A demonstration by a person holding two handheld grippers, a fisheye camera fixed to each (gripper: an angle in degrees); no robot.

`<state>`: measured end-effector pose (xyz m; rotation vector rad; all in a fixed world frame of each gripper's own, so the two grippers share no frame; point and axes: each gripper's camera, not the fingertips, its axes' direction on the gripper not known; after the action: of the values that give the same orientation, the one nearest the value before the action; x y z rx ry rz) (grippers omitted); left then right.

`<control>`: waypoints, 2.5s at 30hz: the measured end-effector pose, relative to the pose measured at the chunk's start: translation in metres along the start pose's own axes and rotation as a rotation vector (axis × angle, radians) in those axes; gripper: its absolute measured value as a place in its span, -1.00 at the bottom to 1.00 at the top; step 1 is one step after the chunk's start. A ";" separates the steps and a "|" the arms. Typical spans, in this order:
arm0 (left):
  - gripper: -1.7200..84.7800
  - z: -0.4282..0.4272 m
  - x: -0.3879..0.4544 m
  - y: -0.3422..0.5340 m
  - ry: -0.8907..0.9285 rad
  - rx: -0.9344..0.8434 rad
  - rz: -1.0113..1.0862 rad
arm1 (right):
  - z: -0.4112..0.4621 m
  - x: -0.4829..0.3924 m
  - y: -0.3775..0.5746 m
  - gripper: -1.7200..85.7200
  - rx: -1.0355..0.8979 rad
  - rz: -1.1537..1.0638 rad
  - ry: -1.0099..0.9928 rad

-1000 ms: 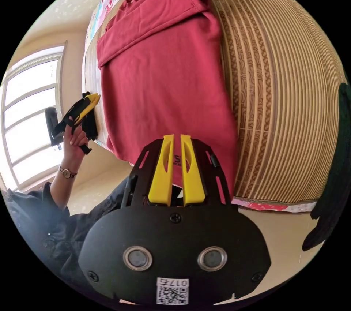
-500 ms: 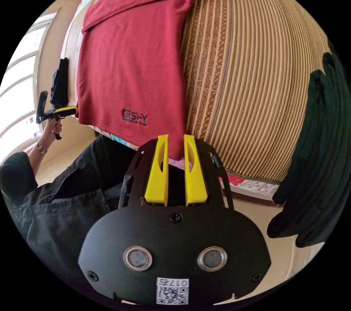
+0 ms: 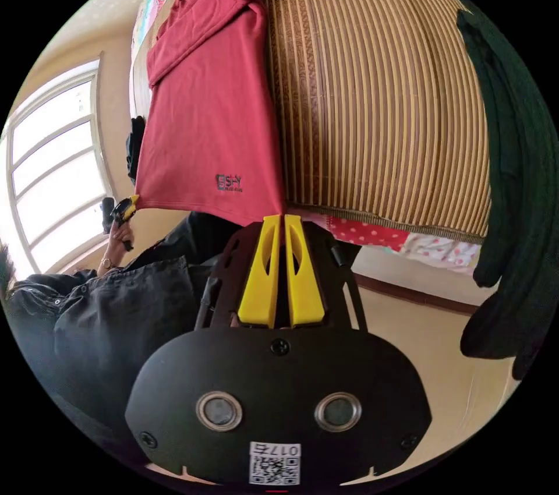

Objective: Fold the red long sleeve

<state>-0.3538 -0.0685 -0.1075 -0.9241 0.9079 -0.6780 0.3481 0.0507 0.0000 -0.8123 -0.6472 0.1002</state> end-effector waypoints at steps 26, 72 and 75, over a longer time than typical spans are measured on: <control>-0.67 0.001 0.079 -0.341 0.339 0.462 0.168 | -0.140 -0.133 -0.251 -0.94 0.715 0.035 -0.531; -0.62 0.347 0.018 -0.195 -0.006 -0.260 0.174 | -0.012 0.025 -0.003 -0.51 0.475 0.319 -1.136; -0.72 0.347 0.026 -0.169 0.225 -0.294 0.170 | -0.009 0.028 -0.011 -0.43 0.549 0.354 -1.228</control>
<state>-0.0557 -0.0367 0.1373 -1.0285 1.2965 -0.5162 0.3743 0.0462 0.0167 -0.2379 -1.5240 1.1121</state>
